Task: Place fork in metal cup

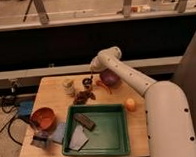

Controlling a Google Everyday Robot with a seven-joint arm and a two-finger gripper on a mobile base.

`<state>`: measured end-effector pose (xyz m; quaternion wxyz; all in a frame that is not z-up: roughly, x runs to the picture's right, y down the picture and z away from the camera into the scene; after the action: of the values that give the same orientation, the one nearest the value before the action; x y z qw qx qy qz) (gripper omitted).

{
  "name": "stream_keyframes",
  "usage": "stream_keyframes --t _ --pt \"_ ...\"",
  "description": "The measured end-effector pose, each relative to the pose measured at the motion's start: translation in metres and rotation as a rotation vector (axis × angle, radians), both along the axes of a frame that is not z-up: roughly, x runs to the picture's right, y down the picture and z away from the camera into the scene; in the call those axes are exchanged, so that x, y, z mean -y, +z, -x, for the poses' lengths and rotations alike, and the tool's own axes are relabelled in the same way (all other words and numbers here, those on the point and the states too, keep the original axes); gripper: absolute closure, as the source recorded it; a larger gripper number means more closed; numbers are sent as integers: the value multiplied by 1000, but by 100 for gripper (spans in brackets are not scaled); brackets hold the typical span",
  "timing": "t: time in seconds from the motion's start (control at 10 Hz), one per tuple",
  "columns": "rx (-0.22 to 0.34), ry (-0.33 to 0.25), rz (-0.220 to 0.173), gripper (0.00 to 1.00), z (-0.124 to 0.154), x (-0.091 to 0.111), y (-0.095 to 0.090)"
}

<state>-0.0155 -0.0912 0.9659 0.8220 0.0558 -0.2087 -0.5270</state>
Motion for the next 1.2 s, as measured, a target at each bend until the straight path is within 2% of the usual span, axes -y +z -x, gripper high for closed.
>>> stream_keyframes --t 0.4,1.1,1.2 --pt "21 -9 -33 100 5 3 6" --pt "91 -69 -87 100 17 -3 11" --pt "104 -81 -96 97 19 -4 10"
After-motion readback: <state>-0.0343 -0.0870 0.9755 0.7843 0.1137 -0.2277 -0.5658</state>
